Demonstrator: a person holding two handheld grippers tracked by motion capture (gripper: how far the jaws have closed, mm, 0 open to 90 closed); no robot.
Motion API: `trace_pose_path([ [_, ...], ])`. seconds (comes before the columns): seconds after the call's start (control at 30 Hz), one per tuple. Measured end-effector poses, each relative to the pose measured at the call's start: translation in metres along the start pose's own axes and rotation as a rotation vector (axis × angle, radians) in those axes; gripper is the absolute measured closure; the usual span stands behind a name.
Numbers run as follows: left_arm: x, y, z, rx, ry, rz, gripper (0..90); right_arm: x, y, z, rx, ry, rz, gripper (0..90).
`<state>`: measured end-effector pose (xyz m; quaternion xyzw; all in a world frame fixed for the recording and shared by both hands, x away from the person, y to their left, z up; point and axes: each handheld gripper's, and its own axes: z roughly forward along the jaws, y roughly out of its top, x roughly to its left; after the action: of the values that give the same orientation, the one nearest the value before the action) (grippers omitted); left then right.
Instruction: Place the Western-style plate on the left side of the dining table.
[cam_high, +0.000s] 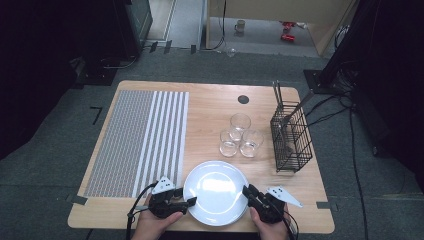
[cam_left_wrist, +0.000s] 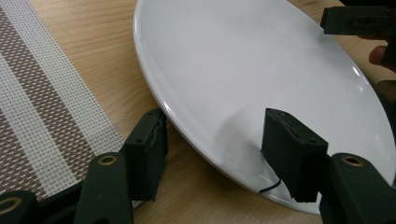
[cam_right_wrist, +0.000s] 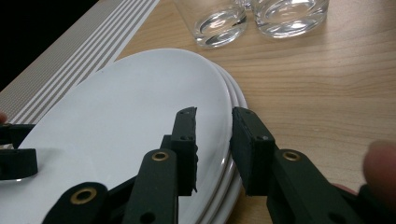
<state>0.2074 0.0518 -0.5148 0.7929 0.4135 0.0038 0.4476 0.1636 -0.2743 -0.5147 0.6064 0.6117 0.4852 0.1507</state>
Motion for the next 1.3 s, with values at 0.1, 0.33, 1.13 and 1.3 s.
trace_pose_path([
  [0.1,0.0003,-0.0001,0.0002,0.003,-0.002,0.001,41.1,-0.0005,-0.0001,-0.0001,-0.003,0.004,-0.001,70.9],
  [0.33,-0.0005,-0.0009,0.0013,0.013,-0.001,0.003,39.3,-0.0002,-0.0002,-0.0002,-0.004,0.003,-0.004,70.9],
  [1.13,0.0027,0.0010,-0.0032,0.008,-0.021,-0.005,39.5,0.0027,-0.0009,0.0000,0.002,0.021,-0.008,71.1],
  [1.3,0.0058,0.0018,-0.0054,0.003,-0.031,-0.025,42.3,0.0030,-0.0010,-0.0001,0.003,0.020,-0.009,71.1],
])
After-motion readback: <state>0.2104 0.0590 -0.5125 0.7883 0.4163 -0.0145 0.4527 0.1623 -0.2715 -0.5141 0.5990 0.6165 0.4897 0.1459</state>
